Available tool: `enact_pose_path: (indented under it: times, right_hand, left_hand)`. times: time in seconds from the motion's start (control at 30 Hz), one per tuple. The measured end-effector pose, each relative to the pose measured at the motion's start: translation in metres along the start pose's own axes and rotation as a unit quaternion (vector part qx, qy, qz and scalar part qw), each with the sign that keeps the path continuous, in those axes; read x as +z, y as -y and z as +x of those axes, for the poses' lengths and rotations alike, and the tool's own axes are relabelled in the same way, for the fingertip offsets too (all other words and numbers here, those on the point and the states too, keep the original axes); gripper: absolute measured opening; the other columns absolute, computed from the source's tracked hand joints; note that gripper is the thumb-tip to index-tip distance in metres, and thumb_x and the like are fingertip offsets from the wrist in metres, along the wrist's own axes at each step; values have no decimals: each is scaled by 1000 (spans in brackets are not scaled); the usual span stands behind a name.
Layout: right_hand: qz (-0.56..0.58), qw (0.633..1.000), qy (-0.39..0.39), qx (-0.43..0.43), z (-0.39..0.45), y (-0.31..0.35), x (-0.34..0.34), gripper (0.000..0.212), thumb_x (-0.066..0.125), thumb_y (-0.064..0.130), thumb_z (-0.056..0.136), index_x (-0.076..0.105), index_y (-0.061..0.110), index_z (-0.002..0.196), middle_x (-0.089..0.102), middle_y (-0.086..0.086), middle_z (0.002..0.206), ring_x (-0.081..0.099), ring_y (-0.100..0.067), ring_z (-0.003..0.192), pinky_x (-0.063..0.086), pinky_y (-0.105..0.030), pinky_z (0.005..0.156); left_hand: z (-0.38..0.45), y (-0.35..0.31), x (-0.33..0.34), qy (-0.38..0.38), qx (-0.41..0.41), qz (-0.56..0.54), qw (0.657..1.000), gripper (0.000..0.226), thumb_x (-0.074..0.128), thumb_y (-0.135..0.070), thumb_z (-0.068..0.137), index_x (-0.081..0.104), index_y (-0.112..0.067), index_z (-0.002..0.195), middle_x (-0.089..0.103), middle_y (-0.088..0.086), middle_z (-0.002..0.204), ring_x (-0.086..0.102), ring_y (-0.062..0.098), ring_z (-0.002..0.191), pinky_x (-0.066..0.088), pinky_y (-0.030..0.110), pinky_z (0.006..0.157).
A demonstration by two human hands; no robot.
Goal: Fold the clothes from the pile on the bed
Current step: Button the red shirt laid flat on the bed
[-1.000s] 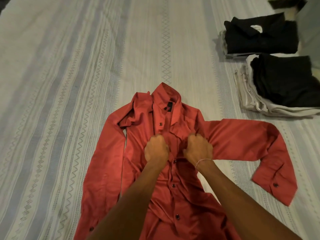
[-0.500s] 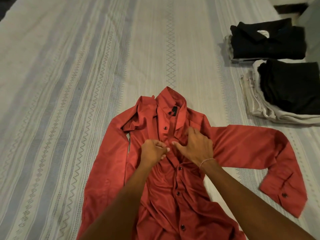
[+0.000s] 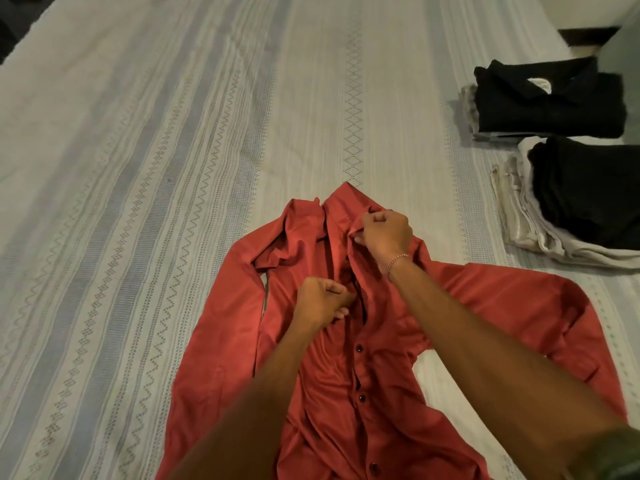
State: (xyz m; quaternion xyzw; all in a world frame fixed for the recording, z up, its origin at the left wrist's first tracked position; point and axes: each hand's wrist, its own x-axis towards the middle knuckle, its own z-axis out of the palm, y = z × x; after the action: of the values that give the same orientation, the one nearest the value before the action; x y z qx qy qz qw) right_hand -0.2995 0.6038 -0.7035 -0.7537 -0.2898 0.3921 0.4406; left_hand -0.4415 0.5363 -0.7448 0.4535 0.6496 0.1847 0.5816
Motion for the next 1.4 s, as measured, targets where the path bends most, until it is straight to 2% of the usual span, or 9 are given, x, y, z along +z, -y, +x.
enact_pose_path:
  times: [0.1,0.23,0.33,0.43,0.6,0.83,1.07,1.3,1.4]
  right_hand:
    - [26,995,97,29,12,-13,9,12,63,11,97,71,7,105,75,-9,97,74,-17,85,60,-32,85]
    - [-49,965,242,-85,-3,-29,-5,41,51,5,103,50,9,144,53,5,139,48,-4,130,39,-12,106]
    - [-61,969,143,-190,-41,-43,-30,32,57,11,101,62,15,132,64,8,131,59,-4,121,46,-12,98]
    - [-130,965,12,-226,-97,-74,-49,11,76,22,88,67,19,94,68,10,90,65,-8,80,53,-24,73]
    - [-222,959,12,-177,-143,-113,-38,46,86,42,72,57,19,99,57,8,92,54,-9,77,45,-23,65]
    - [-310,930,-16,-195,-109,-92,-10,34,72,32,83,61,15,111,67,-7,86,65,-30,75,41,-30,59]
    - [-174,972,3,-157,-89,-107,-11,19,66,39,88,75,24,93,72,5,84,68,-13,78,56,-35,70]
    - [-101,985,46,-130,-90,-111,-20,12,70,20,92,81,18,90,71,7,86,64,-1,82,45,-9,71]
    - [-49,993,76,-70,-84,-111,-25,26,67,18,95,78,11,73,70,11,78,64,-1,81,45,-15,69]
  left_hand:
    - [3,2,5,-11,7,9,1000,7,68,2,89,73,6,90,70,16,77,63,21,60,59,45,69]
    - [2,6,8,-13,6,-18,1000,12,63,1,92,74,-1,89,73,17,85,68,25,70,61,40,67]
    - [1,11,7,-8,-2,-40,999,20,64,-3,94,72,-11,77,71,13,78,67,22,68,59,39,67]
    - [-2,10,5,11,-9,-60,998,19,64,0,94,71,-8,79,70,5,69,65,12,61,58,28,59]
    - [-5,10,3,12,-8,-73,997,12,62,-1,96,71,0,89,67,4,64,61,5,51,52,20,50]
    - [-4,11,7,-2,10,-101,995,29,59,1,97,70,-10,72,66,1,59,61,11,56,53,24,55]
    - [-7,15,14,-25,-1,-196,980,10,66,-8,96,71,0,92,70,-4,62,66,2,58,55,17,62]
    - [-3,19,12,-10,-23,-219,975,9,70,-15,93,72,-8,87,73,-3,66,68,3,62,55,14,64]
    - [-1,23,11,-7,-24,-195,981,9,71,-18,93,73,-10,88,73,-3,70,67,2,64,55,15,66]
